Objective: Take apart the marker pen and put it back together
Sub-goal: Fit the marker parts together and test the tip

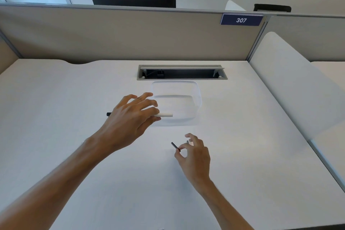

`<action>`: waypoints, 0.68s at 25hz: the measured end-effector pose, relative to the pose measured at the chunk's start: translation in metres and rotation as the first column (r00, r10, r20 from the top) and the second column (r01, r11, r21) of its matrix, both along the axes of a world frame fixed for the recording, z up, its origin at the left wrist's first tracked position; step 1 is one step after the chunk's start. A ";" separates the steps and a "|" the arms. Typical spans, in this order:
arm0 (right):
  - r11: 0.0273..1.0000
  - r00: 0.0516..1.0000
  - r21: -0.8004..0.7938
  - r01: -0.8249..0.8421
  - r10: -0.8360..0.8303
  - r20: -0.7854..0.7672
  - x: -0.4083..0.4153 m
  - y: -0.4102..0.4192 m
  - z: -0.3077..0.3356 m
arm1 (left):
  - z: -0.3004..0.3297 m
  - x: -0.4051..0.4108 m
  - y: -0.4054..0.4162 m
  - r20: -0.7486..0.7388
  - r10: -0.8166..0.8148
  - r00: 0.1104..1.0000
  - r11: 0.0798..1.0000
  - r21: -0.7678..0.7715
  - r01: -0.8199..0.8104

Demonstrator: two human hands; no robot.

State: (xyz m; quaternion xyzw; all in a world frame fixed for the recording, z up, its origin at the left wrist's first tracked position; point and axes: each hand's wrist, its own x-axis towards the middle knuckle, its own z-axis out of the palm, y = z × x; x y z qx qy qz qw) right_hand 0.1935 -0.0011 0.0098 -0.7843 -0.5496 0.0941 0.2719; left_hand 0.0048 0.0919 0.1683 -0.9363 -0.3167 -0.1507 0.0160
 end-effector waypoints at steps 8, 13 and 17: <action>0.997 0.997 -0.075 0.001 0.004 0.071 -0.022 0.001 -0.020 | -0.006 -0.003 -0.003 0.006 -0.008 1.000 0.999 -0.042 0.009; 0.998 0.995 -0.051 0.034 -0.029 0.095 -0.027 0.002 -0.020 | -0.011 -0.007 -0.005 0.005 0.005 1.000 0.997 -0.072 -0.005; 0.999 0.995 -0.033 0.036 -0.033 0.091 -0.029 0.003 -0.021 | -0.015 -0.008 -0.007 0.014 0.013 1.000 0.996 -0.085 -0.011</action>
